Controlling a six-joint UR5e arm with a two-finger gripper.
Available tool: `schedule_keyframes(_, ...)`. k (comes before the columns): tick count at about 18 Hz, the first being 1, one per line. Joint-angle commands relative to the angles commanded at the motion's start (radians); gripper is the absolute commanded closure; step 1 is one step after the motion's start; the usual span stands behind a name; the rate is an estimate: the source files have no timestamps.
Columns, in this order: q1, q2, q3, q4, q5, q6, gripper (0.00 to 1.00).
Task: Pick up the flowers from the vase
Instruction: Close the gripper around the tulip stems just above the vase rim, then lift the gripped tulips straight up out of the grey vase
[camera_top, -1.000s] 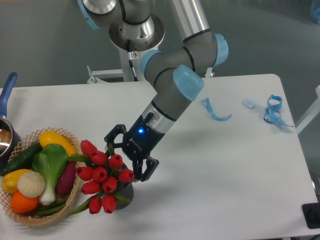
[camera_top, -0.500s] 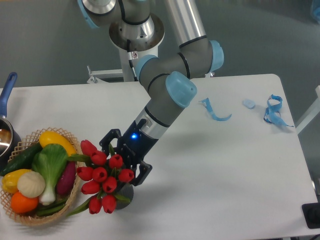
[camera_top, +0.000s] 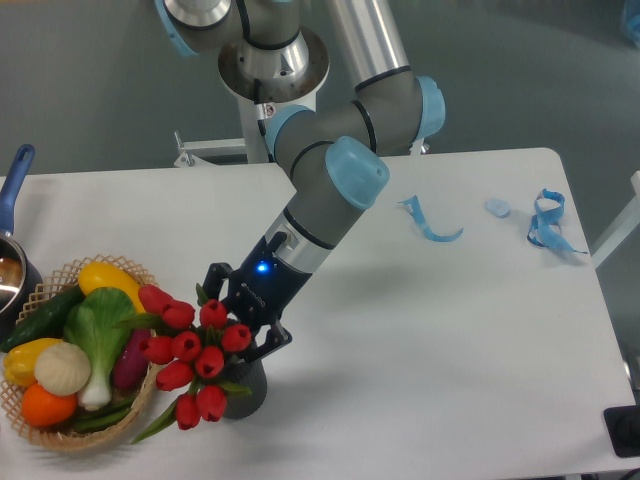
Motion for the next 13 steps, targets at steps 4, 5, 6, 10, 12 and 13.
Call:
schedule_keyframes(4, 0.011, 0.017, 0.002, -0.002, -0.005, -0.02, 0.72)
schedule_keyframes(5, 0.012, 0.023, 0.0, -0.002, -0.005, -0.026, 0.72)
schedule_keyframes(6, 0.014, 0.046, 0.0, -0.002, -0.006, -0.053, 0.72)
schedule_keyframes(10, 0.032, 0.066, 0.026, -0.002, -0.044, -0.113, 0.72)
schedule_keyframes(12, 0.035, 0.066, 0.035, -0.002, -0.06, -0.118, 0.72)
schedule_keyframes(13, 0.035, 0.068, 0.054, -0.002, -0.061, -0.13, 0.72)
